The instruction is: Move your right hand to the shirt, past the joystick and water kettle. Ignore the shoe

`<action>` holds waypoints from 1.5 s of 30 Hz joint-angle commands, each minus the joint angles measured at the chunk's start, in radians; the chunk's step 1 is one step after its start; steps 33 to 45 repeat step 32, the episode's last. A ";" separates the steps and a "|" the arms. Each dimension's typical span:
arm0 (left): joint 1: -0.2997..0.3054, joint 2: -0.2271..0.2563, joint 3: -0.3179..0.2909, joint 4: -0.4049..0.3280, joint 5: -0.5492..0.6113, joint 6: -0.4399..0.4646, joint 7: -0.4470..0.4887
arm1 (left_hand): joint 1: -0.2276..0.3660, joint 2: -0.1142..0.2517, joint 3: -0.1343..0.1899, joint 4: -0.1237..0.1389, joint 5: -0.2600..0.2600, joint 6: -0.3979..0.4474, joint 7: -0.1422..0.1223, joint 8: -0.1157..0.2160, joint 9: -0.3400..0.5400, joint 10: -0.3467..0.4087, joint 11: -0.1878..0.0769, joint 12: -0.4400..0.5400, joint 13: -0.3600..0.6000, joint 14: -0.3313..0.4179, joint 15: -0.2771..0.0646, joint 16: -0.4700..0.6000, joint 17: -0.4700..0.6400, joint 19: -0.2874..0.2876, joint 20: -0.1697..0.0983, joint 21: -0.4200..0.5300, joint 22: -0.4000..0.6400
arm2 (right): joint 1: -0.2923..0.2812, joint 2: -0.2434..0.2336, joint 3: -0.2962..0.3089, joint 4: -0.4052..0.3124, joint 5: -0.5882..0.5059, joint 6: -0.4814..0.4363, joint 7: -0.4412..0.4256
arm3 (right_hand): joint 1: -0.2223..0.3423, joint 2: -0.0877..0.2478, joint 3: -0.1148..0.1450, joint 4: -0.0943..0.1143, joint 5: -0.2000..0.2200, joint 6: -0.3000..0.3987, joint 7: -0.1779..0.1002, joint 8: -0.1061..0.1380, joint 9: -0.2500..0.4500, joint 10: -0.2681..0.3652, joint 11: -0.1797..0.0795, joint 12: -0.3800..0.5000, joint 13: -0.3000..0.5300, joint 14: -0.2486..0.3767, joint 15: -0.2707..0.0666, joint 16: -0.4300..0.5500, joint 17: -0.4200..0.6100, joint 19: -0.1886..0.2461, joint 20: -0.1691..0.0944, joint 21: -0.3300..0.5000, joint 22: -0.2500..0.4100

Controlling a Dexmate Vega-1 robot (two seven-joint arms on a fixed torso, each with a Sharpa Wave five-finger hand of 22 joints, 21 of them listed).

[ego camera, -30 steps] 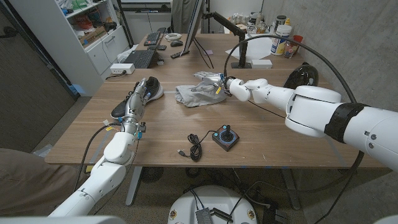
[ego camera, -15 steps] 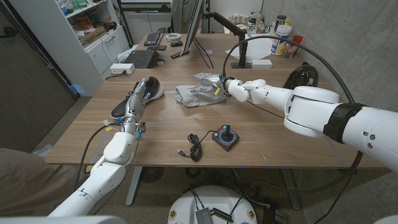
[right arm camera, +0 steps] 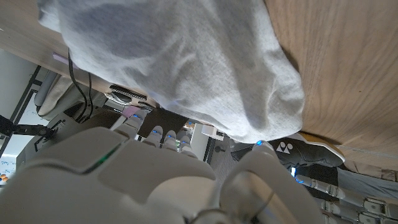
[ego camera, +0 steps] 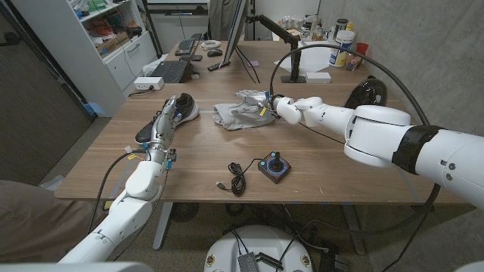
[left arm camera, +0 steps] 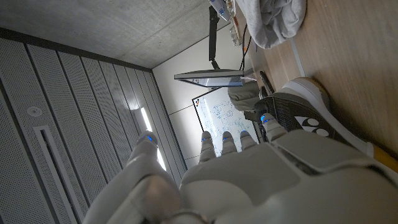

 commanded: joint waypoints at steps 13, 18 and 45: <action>0.012 -0.002 -0.002 -0.013 0.009 -0.001 0.012 | 0.015 0.003 0.001 -0.005 0.000 0.007 0.001 -0.001 0.002 0.003 0.000 -0.001 0.001 -0.020 0.000 0.002 0.001 0.001 0.000 0.000 0.004 | -0.008 0.002 -0.006 -0.001 -0.002 0.013 0.006 | -0.002 0.002 0.001 0.001 -0.005 -0.019 -0.001 0.003 0.004 -0.084 0.006 0.009 0.005 -0.144 0.004 0.004 0.002 -0.005 0.008 -0.004 0.004; 0.015 -0.004 -0.002 -0.018 0.015 0.000 0.018 | 0.015 0.003 0.002 -0.005 0.000 0.007 0.001 -0.001 0.002 0.004 0.002 0.000 0.001 -0.020 0.000 0.002 0.001 0.001 -0.001 0.000 0.004 | -0.011 -0.001 -0.006 -0.002 -0.005 0.019 0.005 | -0.001 0.003 0.000 0.001 -0.006 -0.019 -0.001 0.003 0.004 -0.084 0.006 0.009 0.005 -0.144 0.005 0.004 0.002 -0.005 0.008 -0.003 0.004; 0.013 -0.006 0.000 -0.017 0.017 0.000 0.018 | 0.017 0.004 0.002 -0.006 0.000 0.008 0.001 -0.001 0.002 0.005 0.004 0.000 0.001 -0.020 0.001 0.001 0.001 0.002 -0.001 0.000 0.004 | -0.011 -0.002 -0.004 -0.001 -0.007 0.017 0.009 | 0.000 0.004 0.000 -0.001 -0.006 -0.019 -0.001 0.003 0.004 -0.084 0.006 0.010 0.005 -0.144 0.004 0.004 0.001 -0.006 0.008 -0.003 0.004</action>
